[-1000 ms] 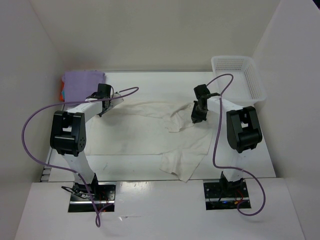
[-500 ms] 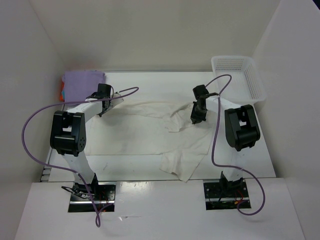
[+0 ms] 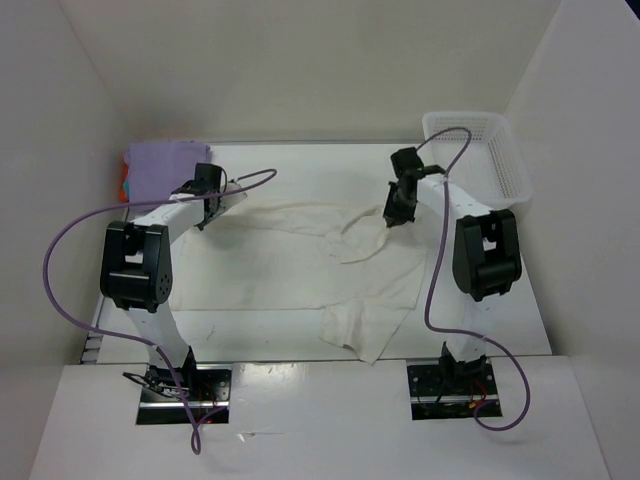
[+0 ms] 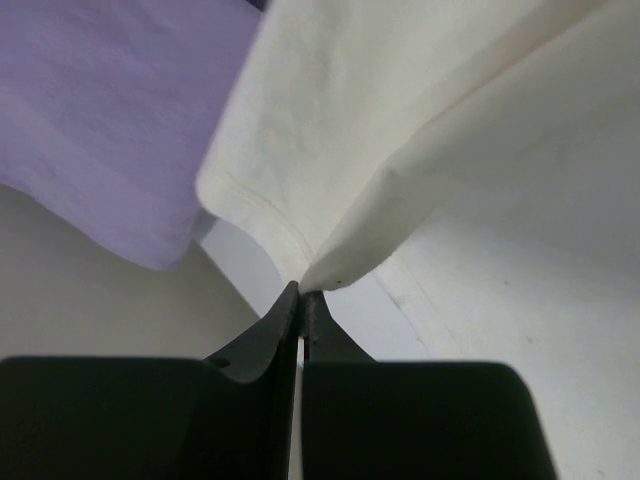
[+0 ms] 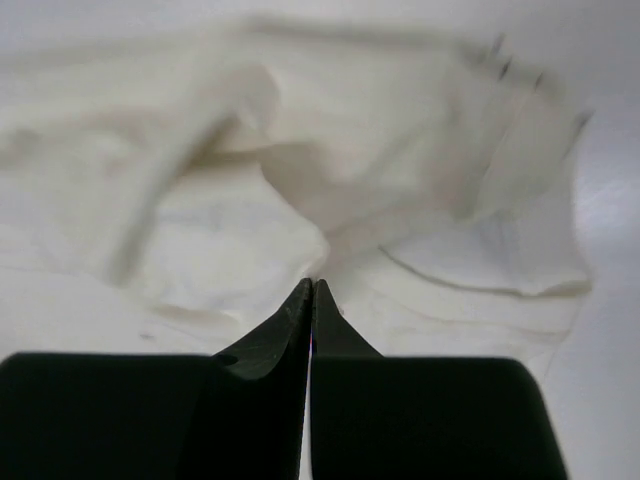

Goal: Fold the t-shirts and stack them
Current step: Fold the flattened tshirt in 1/3 of the way

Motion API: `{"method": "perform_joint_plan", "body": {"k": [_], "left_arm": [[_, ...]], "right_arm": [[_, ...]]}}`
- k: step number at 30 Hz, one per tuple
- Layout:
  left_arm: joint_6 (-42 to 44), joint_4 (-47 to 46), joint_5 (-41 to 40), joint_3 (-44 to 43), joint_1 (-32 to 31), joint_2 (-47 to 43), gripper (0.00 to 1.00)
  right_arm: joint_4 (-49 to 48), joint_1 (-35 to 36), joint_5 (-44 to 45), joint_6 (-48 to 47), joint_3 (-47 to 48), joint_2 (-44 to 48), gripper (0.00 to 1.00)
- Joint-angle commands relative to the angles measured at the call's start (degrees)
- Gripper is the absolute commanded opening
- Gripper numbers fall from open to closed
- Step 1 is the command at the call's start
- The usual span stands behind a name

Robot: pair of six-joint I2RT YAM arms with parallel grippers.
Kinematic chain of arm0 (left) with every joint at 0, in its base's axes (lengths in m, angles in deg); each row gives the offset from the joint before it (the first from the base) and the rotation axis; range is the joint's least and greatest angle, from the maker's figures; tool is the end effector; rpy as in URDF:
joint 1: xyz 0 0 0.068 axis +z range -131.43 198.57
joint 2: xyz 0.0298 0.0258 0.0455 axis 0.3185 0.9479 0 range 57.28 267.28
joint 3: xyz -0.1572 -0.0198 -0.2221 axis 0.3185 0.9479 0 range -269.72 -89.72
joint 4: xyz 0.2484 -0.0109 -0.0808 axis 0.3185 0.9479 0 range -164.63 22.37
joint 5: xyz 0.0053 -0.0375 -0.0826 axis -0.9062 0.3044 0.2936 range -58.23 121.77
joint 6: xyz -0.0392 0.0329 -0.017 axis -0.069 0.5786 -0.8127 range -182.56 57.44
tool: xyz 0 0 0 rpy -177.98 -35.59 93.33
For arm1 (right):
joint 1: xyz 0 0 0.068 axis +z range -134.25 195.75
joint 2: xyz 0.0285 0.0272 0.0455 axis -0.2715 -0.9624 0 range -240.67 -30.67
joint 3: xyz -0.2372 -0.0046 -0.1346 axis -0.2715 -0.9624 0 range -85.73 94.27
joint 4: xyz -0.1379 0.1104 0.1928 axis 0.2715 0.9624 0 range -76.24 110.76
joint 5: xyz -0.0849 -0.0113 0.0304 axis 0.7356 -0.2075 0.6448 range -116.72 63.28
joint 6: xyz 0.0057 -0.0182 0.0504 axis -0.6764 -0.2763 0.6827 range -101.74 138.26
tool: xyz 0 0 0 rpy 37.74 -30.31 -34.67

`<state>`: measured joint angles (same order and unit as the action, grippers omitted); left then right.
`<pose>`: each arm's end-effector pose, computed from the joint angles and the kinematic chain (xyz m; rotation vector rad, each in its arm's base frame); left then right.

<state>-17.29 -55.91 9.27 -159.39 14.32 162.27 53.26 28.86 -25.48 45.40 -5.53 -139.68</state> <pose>0.3855 -0.0150 0.1893 0.9301 2.4146 0.7746 0.3802 0.0877 0.1958 0.3447 2.7533 0.1546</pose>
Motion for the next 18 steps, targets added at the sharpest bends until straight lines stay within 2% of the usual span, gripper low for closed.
{"method": "perform_joint_plan", "body": {"k": [1, 3, 6, 9, 13, 18], "left_arm": [[-3.61, 0.09, -0.53, -6.95, 0.38, -0.14, 0.00], [-4.31, 0.62, -0.53, -11.35, 0.38, 1.00, 0.00], [-4.85, 0.62, -1.14, -15.39, 0.91, 1.53, 0.00], [-4.85, 1.23, -0.62, -16.55, 2.14, 1.53, 0.00], [-3.36, 1.85, 0.79, -14.98, 2.14, 1.53, 0.00], [-1.95, 1.93, 1.32, -8.83, 2.14, -1.18, 0.00]], "right_arm": [[3.37, -4.39, 1.40, -2.69, 14.07, 2.85, 0.00], [5.48, -6.68, 1.40, -3.49, 22.57, 1.61, 0.00], [6.89, -7.21, 2.80, -4.81, 30.15, 0.99, 0.00], [7.42, -7.21, 2.81, -5.95, 32.82, 0.99, 0.00], [6.91, -7.21, 0.79, -5.95, 30.37, 0.99, 0.00], [5.49, -7.21, -1.14, -5.43, 22.90, 6.34, 0.00]]}}
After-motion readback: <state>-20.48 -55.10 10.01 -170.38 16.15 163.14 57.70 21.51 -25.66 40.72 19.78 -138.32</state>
